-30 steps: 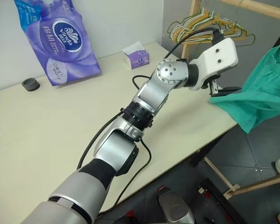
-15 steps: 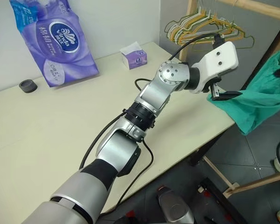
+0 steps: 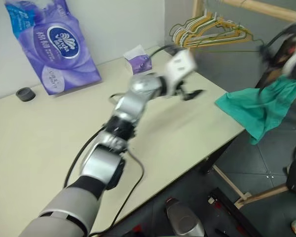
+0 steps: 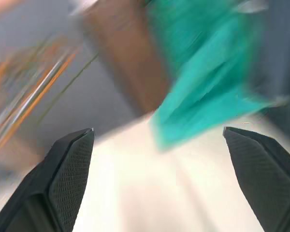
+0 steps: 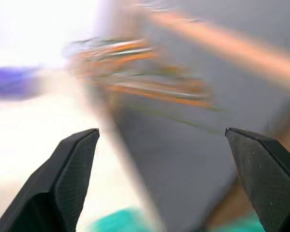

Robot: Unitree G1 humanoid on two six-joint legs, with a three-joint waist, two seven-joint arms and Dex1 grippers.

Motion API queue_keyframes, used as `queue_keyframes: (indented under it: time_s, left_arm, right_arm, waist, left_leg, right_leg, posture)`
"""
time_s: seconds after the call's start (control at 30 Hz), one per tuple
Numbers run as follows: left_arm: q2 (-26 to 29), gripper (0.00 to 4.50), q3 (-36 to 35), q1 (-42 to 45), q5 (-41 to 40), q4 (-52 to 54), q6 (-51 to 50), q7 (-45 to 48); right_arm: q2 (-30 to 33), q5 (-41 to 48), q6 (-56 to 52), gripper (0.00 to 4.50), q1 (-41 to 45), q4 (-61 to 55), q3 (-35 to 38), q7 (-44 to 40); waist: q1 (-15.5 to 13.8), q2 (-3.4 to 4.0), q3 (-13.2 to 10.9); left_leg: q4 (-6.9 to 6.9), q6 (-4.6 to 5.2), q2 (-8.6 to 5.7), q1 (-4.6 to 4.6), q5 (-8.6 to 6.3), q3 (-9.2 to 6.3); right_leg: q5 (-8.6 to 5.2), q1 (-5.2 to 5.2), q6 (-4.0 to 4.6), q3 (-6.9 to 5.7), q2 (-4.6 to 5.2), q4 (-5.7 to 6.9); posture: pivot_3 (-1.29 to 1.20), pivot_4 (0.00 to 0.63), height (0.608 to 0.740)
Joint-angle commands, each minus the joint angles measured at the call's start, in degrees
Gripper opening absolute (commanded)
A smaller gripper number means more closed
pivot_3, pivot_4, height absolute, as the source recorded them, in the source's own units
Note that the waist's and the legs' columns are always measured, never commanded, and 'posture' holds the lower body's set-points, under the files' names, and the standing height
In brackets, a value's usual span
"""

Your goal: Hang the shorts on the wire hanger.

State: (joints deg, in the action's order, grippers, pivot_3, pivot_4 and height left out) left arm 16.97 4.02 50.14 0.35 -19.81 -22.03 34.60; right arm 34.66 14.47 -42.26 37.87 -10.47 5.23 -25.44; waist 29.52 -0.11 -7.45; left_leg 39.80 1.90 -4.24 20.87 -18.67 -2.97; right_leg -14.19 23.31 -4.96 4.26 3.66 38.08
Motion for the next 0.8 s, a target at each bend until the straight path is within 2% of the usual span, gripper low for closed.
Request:
queue_keyframes:
  time_s: [0.03, 0.17, 0.23, 0.33, 0.47, 0.6, 0.77, 0.8]
  left_arm:
    - [0.64, 4.50, -8.41, -10.32, 0.15, 16.29, -8.13, -10.37]
    - [-0.74, 4.50, -17.20, -23.98, 0.61, 29.72, -14.04, -20.59]
    - [-5.21, 4.50, -23.41, -29.29, -0.82, 34.61, -18.80, -26.74]
    - [-8.41, 4.50, -27.91, -37.77, 1.17, 38.37, -16.90, -33.22]
    - [-9.12, 4.50, -29.21, -42.22, -0.24, 40.68, -15.06, -34.68]
    - [-6.71, 4.50, -27.62, -42.81, -0.96, 40.75, -14.03, -32.72]
    - [-3.13, 4.50, -24.87, -42.69, -1.38, 38.66, -10.61, -29.80]
    - [-2.69, 4.50, -24.46, -42.58, -1.48, 38.16, -9.91, -29.49]
  right_arm:
    - [-5.12, -1.05, 12.94, 4.47, -5.54, -1.08, -5.07, -2.73]
    - [-12.59, -0.38, 19.74, 4.47, -10.01, 5.96, -7.34, -3.42]
    - [-15.54, -1.82, 24.89, 4.47, -10.59, 9.93, -9.57, -4.02]
    - [-20.11, -3.05, 28.95, 4.47, -9.57, 15.78, -12.22, -4.57]
    - [-22.83, -4.77, 33.04, 4.47, -7.28, 22.19, -14.16, -6.33]
    - [-24.18, -5.71, 36.82, 4.47, -4.38, 28.68, -13.91, -7.33]
    - [-24.71, -5.27, 39.06, 4.47, -2.20, 34.47, -11.88, -7.22]
    - [-24.80, -5.23, 39.45, 4.47, -1.83, 35.51, -11.49, -7.00]
  waist:
    - [-1.44, 0.00, 0.00]
    - [-5.93, -0.50, 0.41]
    - [-8.52, -0.78, 0.95]
    - [-11.79, -0.82, 1.88]
    - [-16.17, -0.97, 2.08]
    - [-20.97, -1.00, 2.11]
    - [-24.71, -0.98, 2.13]
    - [-24.71, -0.98, 2.13]
  left_leg:
    - [-0.01, -0.08, -0.09, 0.02, 0.04, 0.00]
    - [0.17, -0.35, -0.29, 0.18, 0.20, 0.00]
    - [0.23, -0.40, -0.31, 0.16, 0.23, -0.08]
    - [0.20, -0.44, -0.28, 0.06, 0.24, -0.25]
    - [0.18, -0.51, -0.22, -0.02, 0.27, -0.53]
    - [0.18, -0.83, -0.09, -0.08, 0.47, -0.94]
    - [0.11, -1.14, 0.05, -0.14, 0.66, -1.18]
    - [0.10, -1.17, 0.06, -0.15, 0.67, -1.18]
  right_leg:
    - [0.00, 0.08, 0.01, 0.01, 0.07, 0.02]
    - [0.02, 0.19, 0.03, -0.03, 0.32, -0.01]
    - [0.08, 0.15, 0.09, -0.13, 0.33, -0.05]
    - [0.15, 0.06, 0.18, -0.26, 0.29, -0.12]
    - [0.42, -0.02, 0.48, -0.37, 0.00, -0.14]
    - [0.70, 0.03, 0.71, -0.62, -0.44, -0.27]
    - [0.81, 0.04, 0.92, -0.82, -0.54, -0.20]
    - [0.82, 0.04, 0.96, -0.83, -0.56, -0.18]
  posture:
    - [-0.32, 0.065, 0.740]
    - [-0.26, 0.053, 0.740]
    - [-0.22, 0.047, 0.740]
    - [-0.18, 0.043, 0.740]
    - [-0.11, 0.045, 0.740]
    - [-0.04, 0.054, 0.740]
    - [0.01, 0.056, 0.740]
    - [0.02, 0.057, 0.740]
